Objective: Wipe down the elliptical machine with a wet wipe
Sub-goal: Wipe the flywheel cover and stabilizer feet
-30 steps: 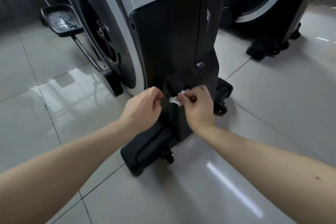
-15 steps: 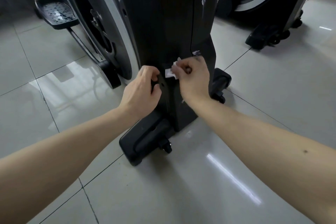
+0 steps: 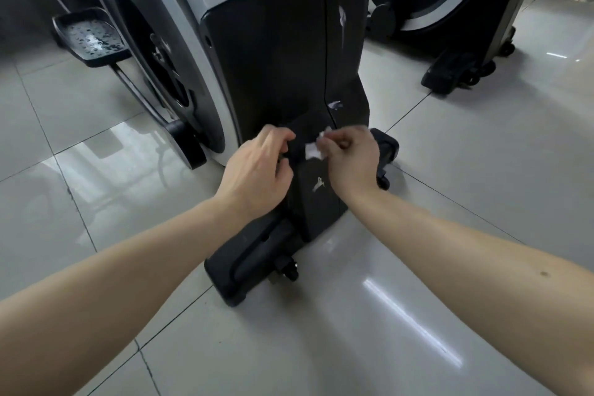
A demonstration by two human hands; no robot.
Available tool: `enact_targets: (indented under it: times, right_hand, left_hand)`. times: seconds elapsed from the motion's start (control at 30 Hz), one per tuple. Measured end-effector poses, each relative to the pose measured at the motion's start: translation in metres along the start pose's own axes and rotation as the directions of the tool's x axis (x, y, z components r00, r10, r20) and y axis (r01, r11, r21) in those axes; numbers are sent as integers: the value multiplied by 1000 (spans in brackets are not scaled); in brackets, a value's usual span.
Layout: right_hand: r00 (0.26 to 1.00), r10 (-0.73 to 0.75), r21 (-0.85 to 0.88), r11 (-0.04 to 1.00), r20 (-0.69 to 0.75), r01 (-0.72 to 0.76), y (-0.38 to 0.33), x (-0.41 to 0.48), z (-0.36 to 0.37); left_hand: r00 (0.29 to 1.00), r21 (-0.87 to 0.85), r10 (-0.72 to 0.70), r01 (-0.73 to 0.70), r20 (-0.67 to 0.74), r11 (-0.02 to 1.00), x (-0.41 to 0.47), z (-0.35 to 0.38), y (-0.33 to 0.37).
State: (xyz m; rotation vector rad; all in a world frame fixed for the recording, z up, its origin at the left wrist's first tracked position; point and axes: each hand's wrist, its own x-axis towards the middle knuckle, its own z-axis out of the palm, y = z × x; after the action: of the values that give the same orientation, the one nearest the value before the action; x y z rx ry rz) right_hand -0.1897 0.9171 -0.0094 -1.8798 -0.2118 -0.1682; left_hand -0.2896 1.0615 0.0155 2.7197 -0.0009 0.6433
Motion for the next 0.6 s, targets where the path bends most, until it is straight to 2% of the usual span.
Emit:
enact_targets:
  times: [0.13,0.3,0.37,0.47,0.53,0.6]
  right_hand:
    - [993,-114,42,993,-1,114,-26,17,13]
    - [985,-170,127,977,-4,169,0,-10,19]
    - [991,-130,140,982,25,125,7,-15,14]
    - [990,32,-4,999,139,-32,17,-19,3]
    - [966,148,-52,989,213,-140,25,-23,-9]
    - [940,208,1,976,269,-216,26,-26,-25]
  left_hand:
    - [1000,1,-4,4,-29,1000,10,2,2]
    - [1000,19,2,-2,-29,1000,8,4,2]
    - [999,40,30,-28,-28,999,6,4,2]
    - [998,77,59,-60,24,995,0,6,8]
    - [996,37,39,-42,80,998,-8,9,15]
    - [980,-52,-15,26,199,998,-15,14,25]
